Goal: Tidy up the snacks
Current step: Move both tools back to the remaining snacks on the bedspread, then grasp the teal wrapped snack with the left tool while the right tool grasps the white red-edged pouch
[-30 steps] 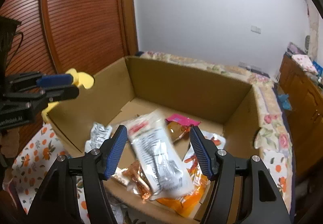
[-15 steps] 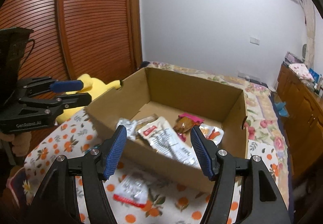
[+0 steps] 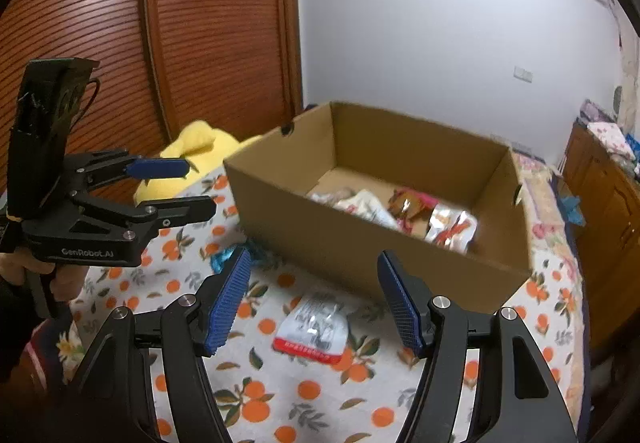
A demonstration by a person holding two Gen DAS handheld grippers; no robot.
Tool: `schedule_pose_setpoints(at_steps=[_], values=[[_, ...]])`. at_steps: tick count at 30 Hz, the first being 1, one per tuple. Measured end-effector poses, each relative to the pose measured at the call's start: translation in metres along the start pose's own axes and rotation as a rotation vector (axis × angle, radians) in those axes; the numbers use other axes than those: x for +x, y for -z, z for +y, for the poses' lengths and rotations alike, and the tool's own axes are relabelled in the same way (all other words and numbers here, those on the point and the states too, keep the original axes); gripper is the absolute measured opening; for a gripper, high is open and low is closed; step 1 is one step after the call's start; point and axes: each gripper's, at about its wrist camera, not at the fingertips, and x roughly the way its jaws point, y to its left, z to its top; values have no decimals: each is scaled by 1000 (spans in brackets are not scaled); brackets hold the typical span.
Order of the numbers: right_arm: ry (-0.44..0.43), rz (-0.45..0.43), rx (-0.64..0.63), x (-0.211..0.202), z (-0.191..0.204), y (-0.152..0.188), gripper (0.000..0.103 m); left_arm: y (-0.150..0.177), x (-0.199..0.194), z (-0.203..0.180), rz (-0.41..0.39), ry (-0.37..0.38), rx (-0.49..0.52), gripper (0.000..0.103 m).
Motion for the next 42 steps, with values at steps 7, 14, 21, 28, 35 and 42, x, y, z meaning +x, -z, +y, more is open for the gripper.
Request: schedule_pose_setpoints(at_steps=[7,14,21,28,35,42], values=[[-10,78,33,30,3,27,68,27,22,10,63,13,-18,69],[-10,163,73,65,-4,44,67,42,48,25,120,13,-39,69],[-12,212,83,85,-8,48,68,49,69,35,168,9,-49,69],[-3,234,73,92,-10,49,68,49,78,35,189,8,-43,68],[34,253,38,103,-7,51,68,45,85,31,203,12,-35,67],[64,249,4,105,-1,51,69,45,89,25,208,15,-17,65]])
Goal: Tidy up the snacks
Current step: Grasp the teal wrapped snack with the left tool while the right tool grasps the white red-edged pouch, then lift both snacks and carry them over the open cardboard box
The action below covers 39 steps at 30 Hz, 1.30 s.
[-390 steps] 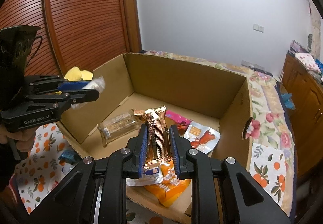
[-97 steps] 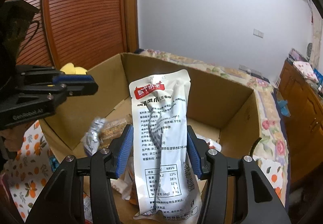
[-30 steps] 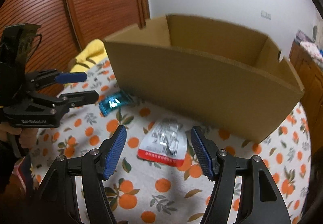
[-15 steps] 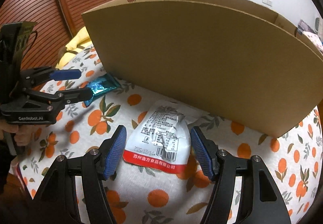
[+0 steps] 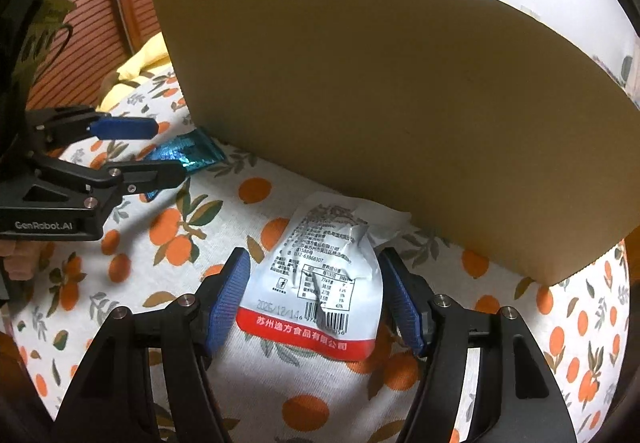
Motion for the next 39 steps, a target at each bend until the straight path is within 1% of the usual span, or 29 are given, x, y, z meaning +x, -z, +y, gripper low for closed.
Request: schedule_pose_setpoints(at_steps=[5,10,13,14,18,22,23,29,39], values=[[2,-7,1,0,1,1,70,2,5,-2,22,-11,5,61],[2,-9,5,2,1,1,71,4,8,0,30,-12,-1,52],[4,-9,4,2,1,1,71,6,6,1,26,-11,-5,43],[5,-9,3,2,1,1,71,7,5,1,24,-13,-4,39],[5,-7,3,3,1,0,71,10,1,0,28,-4,-2,31],[-1,-1,-2,2,1,1,71,18,-8,-2,30,12,-8,29],[-3,4,-5,1,0,1,69,19,-10,-3,28,11,-8,29],[-1,4,-18,-4,3,5,66,26,-26,-4,4,20,-22,29],[-9,-12,-16,-16,6,14,66,25,-50,-20,-37,13,18,29]])
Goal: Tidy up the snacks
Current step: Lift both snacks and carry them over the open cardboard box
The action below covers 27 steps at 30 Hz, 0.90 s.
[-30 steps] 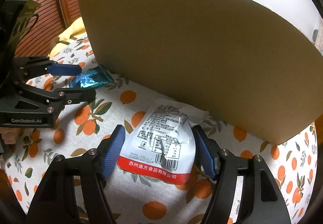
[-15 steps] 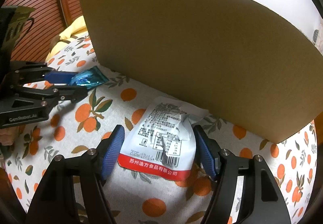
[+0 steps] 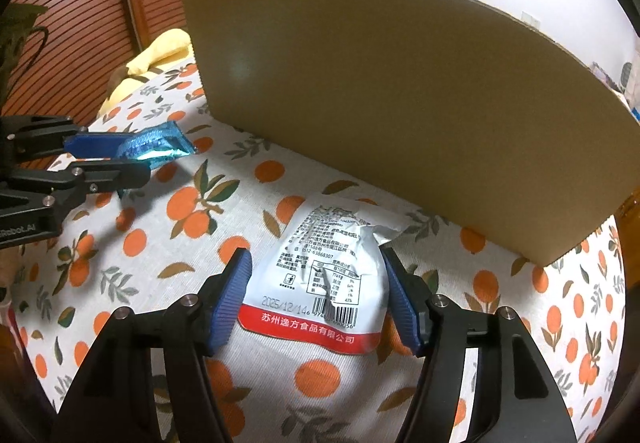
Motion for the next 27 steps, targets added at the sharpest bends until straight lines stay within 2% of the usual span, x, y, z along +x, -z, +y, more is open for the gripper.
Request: schedule_pose_setpoints(at_steps=[27], values=[[24,-192,52,-91,-22,7,66,-43,-63,-49,-169,17,69,29]])
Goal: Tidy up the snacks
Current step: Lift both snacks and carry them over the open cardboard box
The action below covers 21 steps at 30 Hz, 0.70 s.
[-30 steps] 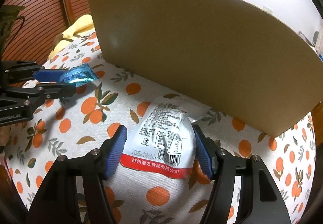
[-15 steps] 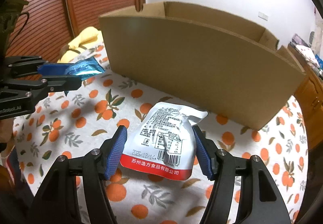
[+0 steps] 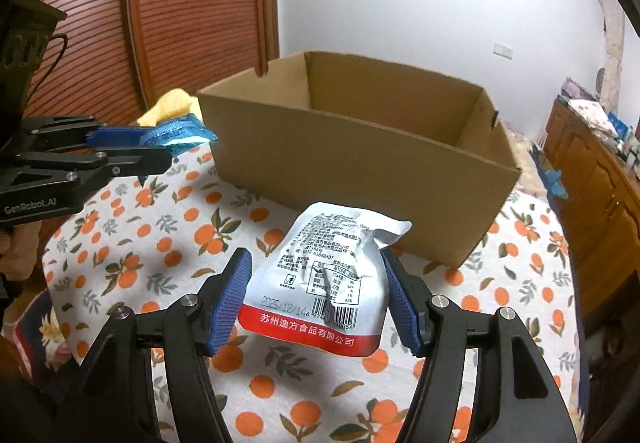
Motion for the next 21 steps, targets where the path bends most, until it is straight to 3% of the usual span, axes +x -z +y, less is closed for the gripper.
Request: schedule_pose_setpoints(at_steps=[11,21], values=[[11,-72,13,-30,-11,-13,66,-18,-11,-6,-42,1,14,29],[21,-119,3,-41,-26,-40,66,-44,3,1,-55,-4,15,29]])
